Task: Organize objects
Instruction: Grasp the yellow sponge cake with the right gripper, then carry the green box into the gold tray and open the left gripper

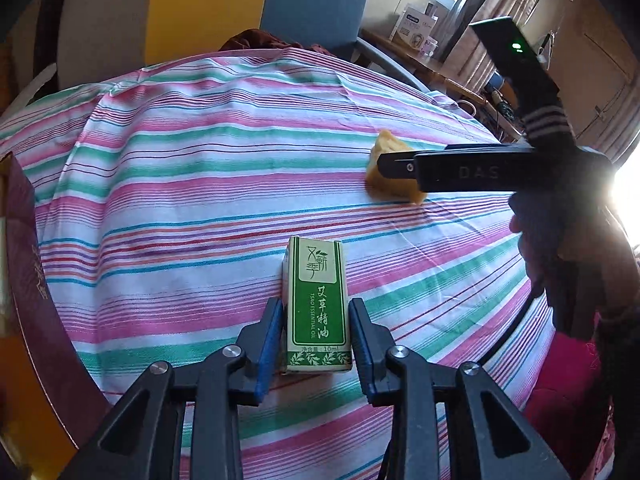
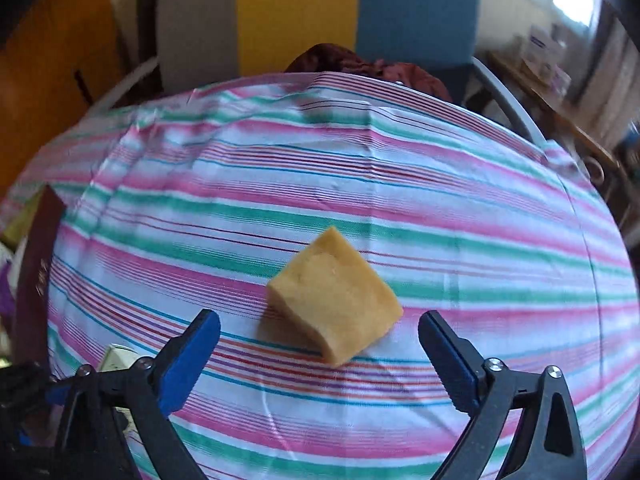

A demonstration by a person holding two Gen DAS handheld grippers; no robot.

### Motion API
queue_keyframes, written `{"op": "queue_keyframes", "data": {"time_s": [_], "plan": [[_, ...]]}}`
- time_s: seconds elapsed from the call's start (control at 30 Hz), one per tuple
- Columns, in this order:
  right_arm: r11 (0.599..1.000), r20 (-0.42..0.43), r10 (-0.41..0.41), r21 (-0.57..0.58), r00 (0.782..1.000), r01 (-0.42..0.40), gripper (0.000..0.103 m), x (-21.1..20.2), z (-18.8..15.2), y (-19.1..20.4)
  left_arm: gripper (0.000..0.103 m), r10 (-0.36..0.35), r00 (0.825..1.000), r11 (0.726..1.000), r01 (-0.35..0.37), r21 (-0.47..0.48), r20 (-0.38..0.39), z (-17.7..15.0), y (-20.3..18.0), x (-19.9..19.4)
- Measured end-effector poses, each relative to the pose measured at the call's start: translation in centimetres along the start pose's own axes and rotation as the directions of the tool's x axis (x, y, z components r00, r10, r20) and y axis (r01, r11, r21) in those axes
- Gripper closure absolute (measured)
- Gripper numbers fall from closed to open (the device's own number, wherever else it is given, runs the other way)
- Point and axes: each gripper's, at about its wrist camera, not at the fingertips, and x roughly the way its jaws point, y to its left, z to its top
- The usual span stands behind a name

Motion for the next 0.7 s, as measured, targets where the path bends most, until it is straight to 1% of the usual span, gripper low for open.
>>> {"op": "queue_keyframes", "data": {"time_s": [0.07,0.17,0.27,0.3,0.33,0.37,0.43,0.5,0.63,0.7], "plan": [[0.998,-0.021,-0.022,-0.060,1.000,0.021,0.001,0.8,0.7,0.5,0.070,-0.007,1.000,1.000,0.007,-0.006,0.003,-0.1,0.2,-0.1],[0.991,-0.050,-0.034,-0.134,0.998,0.027,0.001,2.0,1.4,1.2,0.070,-0.006,1.000,1.000,0.006,-0.007,0.009,-0.2,0.1,-0.1],[0.989,-0.067,-0.044,-0.144,0.997,0.034,0.002,3.2,1.4,1.3,0.069,-0.007,1.000,1.000,0.007,-0.009,0.012,-0.3,0.2,-0.1],[0.991,-0.088,-0.052,-0.130,0.995,0.040,0.022,3.6,1.1,1.2,0.069,-0.008,1.000,1.000,0.008,-0.011,0.013,-0.3,0.2,-0.1],[0.989,-0.084,-0.097,-0.121,0.992,0.086,0.038,3.6,0.8,1.1,0.069,-0.009,1.000,1.000,0.010,-0.013,0.014,-0.4,0.3,-0.1],[0.992,-0.068,-0.083,-0.102,0.994,0.076,0.038,3.1,0.5,0.8,0.069,-0.011,1.000,1.000,0.011,-0.015,0.014,-0.4,0.4,-0.1],[0.997,-0.066,-0.054,-0.050,0.996,0.050,0.044,2.0,-0.3,0.2,0.068,-0.013,1.000,1.000,0.014,-0.025,0.016,-0.4,0.6,0.1],[1.000,-0.057,-0.014,-0.016,0.998,0.013,0.045,0.6,-1.4,0.1,0.068,-0.011,1.000,1.000,0.011,-0.029,0.020,-0.4,0.6,0.1],[1.000,-0.029,0.030,0.004,0.999,-0.030,0.045,-1.6,-4.2,1.4,0.068,0.005,1.000,1.000,-0.004,-0.022,0.026,-0.5,0.4,0.0],[1.000,-0.016,0.025,-0.016,1.000,-0.025,0.045,-2.1,-5.4,2.9,0.069,0.019,0.999,1.000,-0.019,-0.024,0.028,-0.6,0.3,-0.3]]}}
